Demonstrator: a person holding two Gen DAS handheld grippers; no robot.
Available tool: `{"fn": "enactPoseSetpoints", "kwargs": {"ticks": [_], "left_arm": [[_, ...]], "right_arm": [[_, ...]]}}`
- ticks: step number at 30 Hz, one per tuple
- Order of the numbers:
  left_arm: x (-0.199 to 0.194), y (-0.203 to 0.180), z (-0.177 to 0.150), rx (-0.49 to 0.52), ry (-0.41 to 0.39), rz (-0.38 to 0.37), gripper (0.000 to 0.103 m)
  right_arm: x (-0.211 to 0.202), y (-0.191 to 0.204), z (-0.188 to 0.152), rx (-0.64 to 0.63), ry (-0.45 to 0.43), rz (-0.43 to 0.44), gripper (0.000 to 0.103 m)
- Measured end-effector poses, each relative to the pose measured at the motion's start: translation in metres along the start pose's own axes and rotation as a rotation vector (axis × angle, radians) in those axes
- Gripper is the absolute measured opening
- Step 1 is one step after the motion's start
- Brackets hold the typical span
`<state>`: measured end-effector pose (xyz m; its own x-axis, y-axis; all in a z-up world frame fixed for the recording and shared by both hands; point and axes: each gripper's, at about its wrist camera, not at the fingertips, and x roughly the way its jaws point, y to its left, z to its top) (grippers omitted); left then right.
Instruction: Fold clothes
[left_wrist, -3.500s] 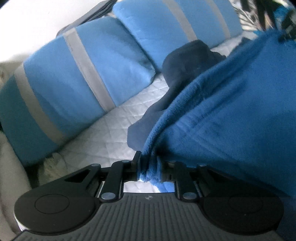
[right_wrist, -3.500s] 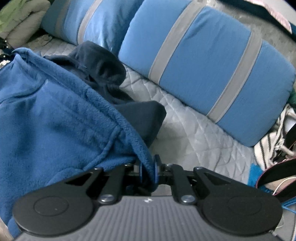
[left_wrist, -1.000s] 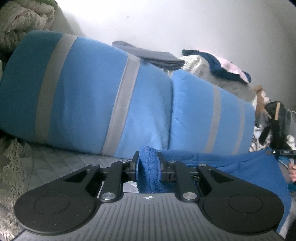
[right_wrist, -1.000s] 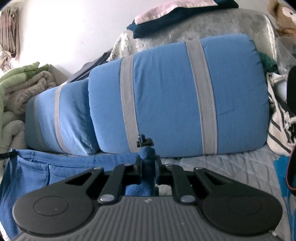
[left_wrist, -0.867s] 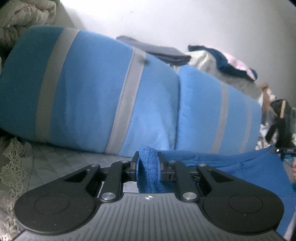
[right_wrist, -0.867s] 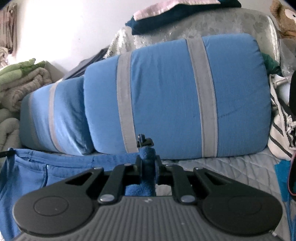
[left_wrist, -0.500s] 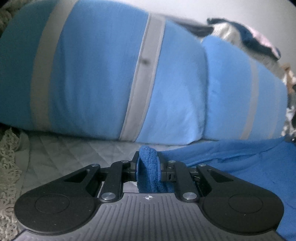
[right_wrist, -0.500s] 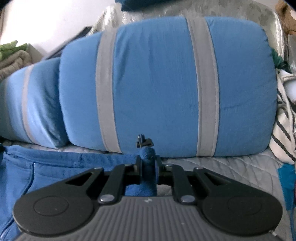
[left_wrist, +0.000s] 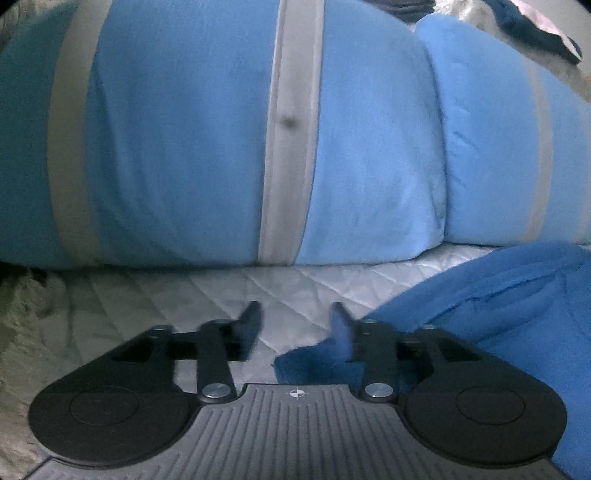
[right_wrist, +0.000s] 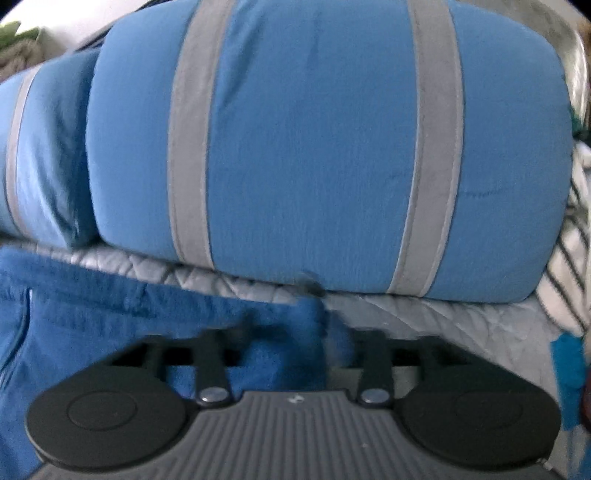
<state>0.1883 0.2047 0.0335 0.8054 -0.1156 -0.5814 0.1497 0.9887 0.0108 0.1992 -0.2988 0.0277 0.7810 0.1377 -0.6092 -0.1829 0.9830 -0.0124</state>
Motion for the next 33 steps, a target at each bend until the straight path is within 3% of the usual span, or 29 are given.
{"fn": "enactPoseSetpoints", "kwargs": {"ticks": [2,5,10,14,19,27,33], "left_arm": [[-0.021,-0.006,0.006,0.022,-0.023,-0.015,0.064],[-0.049,-0.029,0.014,0.09,-0.052,-0.042,0.073],[-0.082,-0.088,0.024,0.202,-0.057,-0.103,0.078],[-0.078,-0.131,0.023,0.197,0.008,-0.172,0.078],[-0.033,-0.153,0.023,0.068,0.086,-0.163,0.078],[0.057,-0.131,0.015,-0.177,0.19,-0.119,0.081],[0.08,-0.128,0.001,-0.184,0.159,-0.114,0.092]], "right_arm": [[-0.017,0.009,0.001,-0.043,-0.027,0.017,0.092],[-0.039,0.024,0.002,-0.065,-0.035,0.037,0.099],[-0.069,0.066,-0.002,-0.105,-0.032,0.133,0.103],[-0.067,0.108,-0.004,-0.127,-0.002,0.184,0.103],[-0.041,0.146,-0.004,-0.086,0.051,0.185,0.103],[0.029,0.153,0.0,0.069,0.158,0.099,0.103],[0.052,0.153,-0.005,0.086,0.167,0.076,0.103]]}}
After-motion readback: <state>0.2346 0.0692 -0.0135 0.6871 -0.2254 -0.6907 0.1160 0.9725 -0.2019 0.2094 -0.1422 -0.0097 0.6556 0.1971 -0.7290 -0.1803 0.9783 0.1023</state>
